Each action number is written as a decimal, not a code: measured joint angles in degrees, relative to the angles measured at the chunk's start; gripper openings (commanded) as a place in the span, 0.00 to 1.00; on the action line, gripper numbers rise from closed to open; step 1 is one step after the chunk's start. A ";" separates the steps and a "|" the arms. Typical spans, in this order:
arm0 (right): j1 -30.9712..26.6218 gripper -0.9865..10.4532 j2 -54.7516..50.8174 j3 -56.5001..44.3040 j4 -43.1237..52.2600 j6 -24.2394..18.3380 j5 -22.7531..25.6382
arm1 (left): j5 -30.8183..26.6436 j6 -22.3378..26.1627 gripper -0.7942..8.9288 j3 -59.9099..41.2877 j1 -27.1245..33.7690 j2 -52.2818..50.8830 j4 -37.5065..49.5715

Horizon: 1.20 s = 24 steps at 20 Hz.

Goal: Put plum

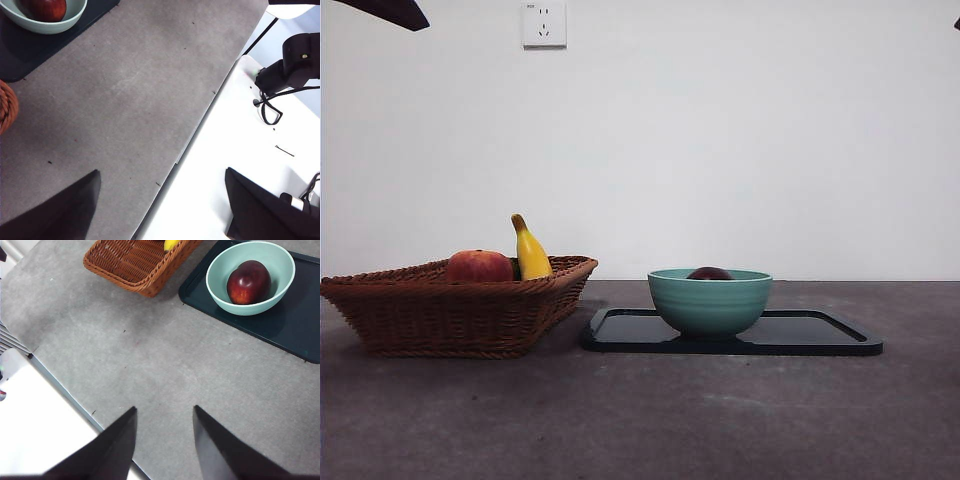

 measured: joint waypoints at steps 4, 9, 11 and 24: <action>0.00 0.24 0.00 0.00 0.00 0.00 0.00 | 0.00 0.00 0.49 0.00 0.00 0.00 0.02; 0.00 0.24 0.00 0.00 0.00 0.00 0.00 | -0.02 -2.84 0.49 0.00 -0.02 0.00 3.37; 0.00 0.24 0.00 0.00 0.00 0.00 0.00 | -0.28 -6.54 0.49 0.00 -0.50 0.00 8.57; 0.00 0.24 0.00 0.00 0.11 0.00 0.00 | -18.47 -22.71 0.50 14.99 -7.69 24.11 25.75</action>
